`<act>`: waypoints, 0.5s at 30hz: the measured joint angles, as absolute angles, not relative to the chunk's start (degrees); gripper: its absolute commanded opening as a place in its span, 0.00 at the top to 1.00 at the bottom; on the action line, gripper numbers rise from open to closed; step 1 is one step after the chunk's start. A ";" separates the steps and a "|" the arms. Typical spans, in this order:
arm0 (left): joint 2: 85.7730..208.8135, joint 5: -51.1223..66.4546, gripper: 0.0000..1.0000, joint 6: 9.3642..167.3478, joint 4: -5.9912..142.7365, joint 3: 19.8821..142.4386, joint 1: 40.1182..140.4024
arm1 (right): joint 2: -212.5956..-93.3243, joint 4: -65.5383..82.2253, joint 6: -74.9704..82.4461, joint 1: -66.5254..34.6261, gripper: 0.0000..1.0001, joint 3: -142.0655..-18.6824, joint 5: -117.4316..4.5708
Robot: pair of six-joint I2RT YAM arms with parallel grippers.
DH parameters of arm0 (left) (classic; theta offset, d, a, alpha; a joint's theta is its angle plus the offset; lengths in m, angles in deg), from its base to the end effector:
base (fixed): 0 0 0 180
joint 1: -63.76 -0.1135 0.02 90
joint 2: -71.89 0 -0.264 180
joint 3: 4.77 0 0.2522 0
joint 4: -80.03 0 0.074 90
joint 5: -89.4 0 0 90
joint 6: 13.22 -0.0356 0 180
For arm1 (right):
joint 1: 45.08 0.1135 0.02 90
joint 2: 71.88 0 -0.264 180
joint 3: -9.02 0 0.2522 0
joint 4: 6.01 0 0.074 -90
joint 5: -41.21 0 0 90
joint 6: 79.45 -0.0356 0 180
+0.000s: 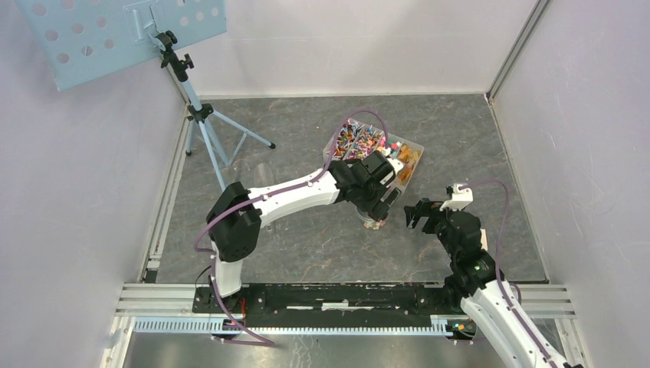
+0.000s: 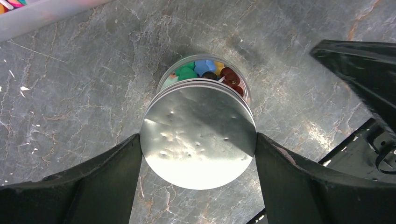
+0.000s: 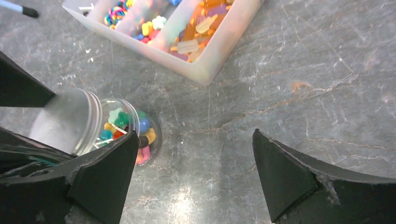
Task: Pack the candies
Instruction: Close the bottle lid on the packing bottle.
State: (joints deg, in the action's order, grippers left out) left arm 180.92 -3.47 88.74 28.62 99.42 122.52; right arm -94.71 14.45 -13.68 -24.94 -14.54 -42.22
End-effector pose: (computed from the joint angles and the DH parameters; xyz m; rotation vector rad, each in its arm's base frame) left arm 0.2184 -0.3567 0.2507 1.0160 2.3976 -0.4039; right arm 0.1252 0.0416 0.1822 0.1470 1.9288 0.4109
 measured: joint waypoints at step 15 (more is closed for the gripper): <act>182.91 -3.56 0.26 88.76 28.86 100.15 123.16 | -88.06 16.52 -13.61 -24.94 0.02 -15.79 -39.64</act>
State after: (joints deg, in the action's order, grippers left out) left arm 182.91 -3.56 88.76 28.86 100.15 123.16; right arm -88.06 16.52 -13.61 -24.94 -15.79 -39.64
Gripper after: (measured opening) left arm 0.887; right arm 0.979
